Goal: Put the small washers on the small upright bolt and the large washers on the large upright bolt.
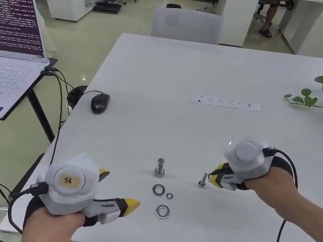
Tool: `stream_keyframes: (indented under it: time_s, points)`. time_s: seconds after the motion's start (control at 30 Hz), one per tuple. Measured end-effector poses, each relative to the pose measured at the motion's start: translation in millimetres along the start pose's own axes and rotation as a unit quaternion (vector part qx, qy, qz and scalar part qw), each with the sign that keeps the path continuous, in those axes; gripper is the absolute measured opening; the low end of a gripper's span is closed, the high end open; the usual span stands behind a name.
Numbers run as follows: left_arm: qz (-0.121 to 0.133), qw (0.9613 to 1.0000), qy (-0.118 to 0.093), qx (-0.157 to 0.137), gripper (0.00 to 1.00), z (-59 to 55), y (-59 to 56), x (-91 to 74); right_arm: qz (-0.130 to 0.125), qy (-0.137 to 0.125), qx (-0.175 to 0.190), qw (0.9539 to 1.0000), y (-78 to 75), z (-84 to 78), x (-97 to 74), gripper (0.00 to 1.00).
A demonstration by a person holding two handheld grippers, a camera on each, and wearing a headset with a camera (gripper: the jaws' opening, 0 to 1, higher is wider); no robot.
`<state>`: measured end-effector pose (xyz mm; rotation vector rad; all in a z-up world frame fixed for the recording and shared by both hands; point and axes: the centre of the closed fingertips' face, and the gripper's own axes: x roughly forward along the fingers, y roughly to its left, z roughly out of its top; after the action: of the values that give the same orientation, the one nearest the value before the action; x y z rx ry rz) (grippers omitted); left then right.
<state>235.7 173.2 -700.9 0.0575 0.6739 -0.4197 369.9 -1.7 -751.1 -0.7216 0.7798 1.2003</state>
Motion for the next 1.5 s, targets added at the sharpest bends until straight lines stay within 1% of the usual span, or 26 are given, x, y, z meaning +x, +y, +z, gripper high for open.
stream_keyframes:
  time_s: [0.17, 0.4, 0.7, 0.97, 1.27, 1.5]
  points:
    - [0.003, 1.0, -0.001, -0.003, 0.64, -1.1, 2.4, -2.0, 0.001, 0.011, -0.013, 0.9999, -1.9, 2.3, 5.9, 0.13]
    - [0.006, 1.0, 0.0, -0.005, 0.64, -1.8, 4.3, -2.7, 0.002, 0.02, -0.016, 0.9997, -4.6, 2.1, 7.8, 0.14]
    - [0.004, 1.0, 0.0, -0.006, 0.64, -2.2, 3.7, -1.3, 0.006, 0.032, -0.023, 0.9992, -4.2, 1.2, 10.3, 0.14]
    - [0.006, 1.0, 0.0, -0.007, 0.64, -2.0, 4.8, -2.3, 0.007, 0.039, -0.027, 0.9989, -4.6, 1.9, 13.7, 0.14]
    - [0.007, 0.9999, 0.0, -0.009, 0.64, -3.4, 6.6, -2.5, 0.01, 0.052, -0.031, 0.9981, -5.0, -1.1, 16.1, 0.14]
    - [0.005, 1.0, 0.001, -0.009, 0.64, -3.7, 4.7, -1.5, 0.012, 0.058, -0.032, 0.9977, -5.7, -1.4, 18.0, 0.14]
